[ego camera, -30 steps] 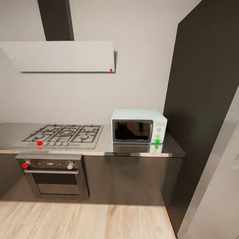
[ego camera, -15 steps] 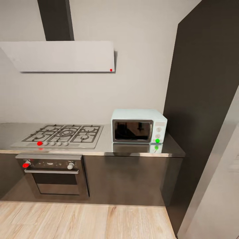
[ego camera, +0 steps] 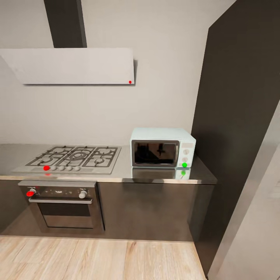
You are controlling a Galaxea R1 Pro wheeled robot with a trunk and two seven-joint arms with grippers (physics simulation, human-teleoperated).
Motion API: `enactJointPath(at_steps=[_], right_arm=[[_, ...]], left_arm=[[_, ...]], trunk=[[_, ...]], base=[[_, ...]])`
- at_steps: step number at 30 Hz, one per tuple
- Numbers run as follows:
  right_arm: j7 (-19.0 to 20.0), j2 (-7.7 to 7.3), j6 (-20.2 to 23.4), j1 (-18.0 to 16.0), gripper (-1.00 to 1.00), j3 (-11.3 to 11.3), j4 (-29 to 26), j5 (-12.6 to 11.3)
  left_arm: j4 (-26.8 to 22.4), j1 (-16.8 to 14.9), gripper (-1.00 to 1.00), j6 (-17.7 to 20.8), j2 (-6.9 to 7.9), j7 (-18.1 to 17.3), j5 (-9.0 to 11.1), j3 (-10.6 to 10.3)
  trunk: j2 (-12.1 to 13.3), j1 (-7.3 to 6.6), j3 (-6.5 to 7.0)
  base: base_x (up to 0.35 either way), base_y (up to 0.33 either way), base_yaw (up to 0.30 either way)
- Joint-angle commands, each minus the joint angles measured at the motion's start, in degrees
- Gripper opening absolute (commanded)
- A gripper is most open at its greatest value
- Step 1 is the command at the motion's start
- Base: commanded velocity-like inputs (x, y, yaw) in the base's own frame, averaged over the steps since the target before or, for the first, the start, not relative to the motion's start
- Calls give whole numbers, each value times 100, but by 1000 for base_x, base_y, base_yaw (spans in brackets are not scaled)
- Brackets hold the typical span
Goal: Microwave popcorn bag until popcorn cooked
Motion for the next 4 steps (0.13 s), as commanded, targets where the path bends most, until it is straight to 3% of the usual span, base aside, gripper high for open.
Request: enactJointPath(at_steps=[1, 4], right_arm=[[16, -5, -25, -7, -100, -49, 11, 43], [16, -6, -25, -6, -100, -49, 11, 43]], left_arm=[[-8, -1, 100, -7, 0, 23, 37, -48], [-8, -1, 100, -7, 0, 26, 37, -48]], trunk=[[-5, 0, -7], [-5, 0, -7]], base=[[0, 0, 0], [0, 0, 0]])
